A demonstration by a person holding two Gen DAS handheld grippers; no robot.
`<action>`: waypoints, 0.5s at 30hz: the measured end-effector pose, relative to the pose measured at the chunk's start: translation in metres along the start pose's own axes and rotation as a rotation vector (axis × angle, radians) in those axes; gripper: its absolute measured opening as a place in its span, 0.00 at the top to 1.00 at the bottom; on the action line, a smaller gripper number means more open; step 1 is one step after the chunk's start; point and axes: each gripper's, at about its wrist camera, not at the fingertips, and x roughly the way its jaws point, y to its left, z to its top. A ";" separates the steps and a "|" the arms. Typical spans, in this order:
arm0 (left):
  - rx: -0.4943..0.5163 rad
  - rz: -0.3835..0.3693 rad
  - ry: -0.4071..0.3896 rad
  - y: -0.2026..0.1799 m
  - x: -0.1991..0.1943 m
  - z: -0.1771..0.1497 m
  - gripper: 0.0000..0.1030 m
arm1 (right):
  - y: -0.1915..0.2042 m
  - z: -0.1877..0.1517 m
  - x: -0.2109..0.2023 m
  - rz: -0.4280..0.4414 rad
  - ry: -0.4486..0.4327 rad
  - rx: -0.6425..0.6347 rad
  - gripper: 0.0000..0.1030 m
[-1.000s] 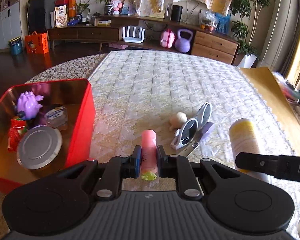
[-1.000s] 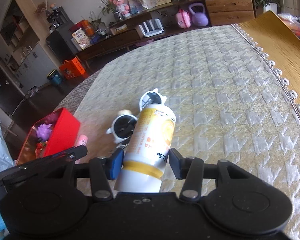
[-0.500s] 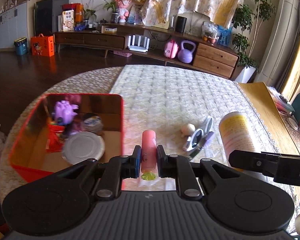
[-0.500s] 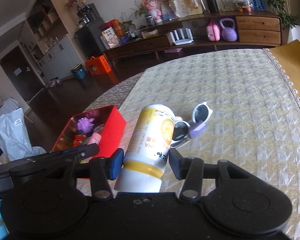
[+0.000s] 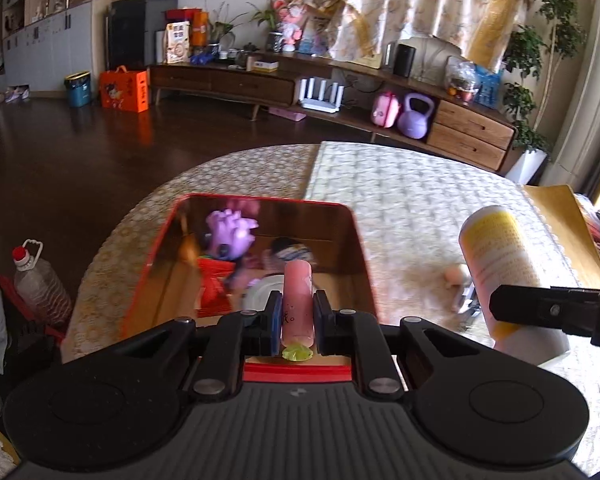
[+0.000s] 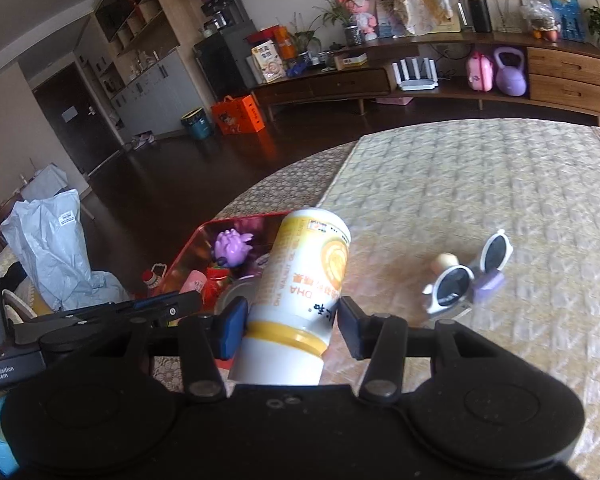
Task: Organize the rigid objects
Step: 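Carry the lip balm with the left tool while the right tool carries the DHA bottle to the box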
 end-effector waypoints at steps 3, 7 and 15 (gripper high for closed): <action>0.003 0.019 0.005 0.012 0.004 0.002 0.85 | 0.010 0.006 0.014 0.006 0.016 -0.026 0.53; -0.012 0.040 0.023 0.032 0.014 0.006 0.85 | 0.027 0.013 0.035 0.018 0.038 -0.075 0.53; -0.011 0.072 0.043 0.055 0.036 0.007 0.85 | 0.053 0.016 0.079 -0.011 0.087 -0.166 0.53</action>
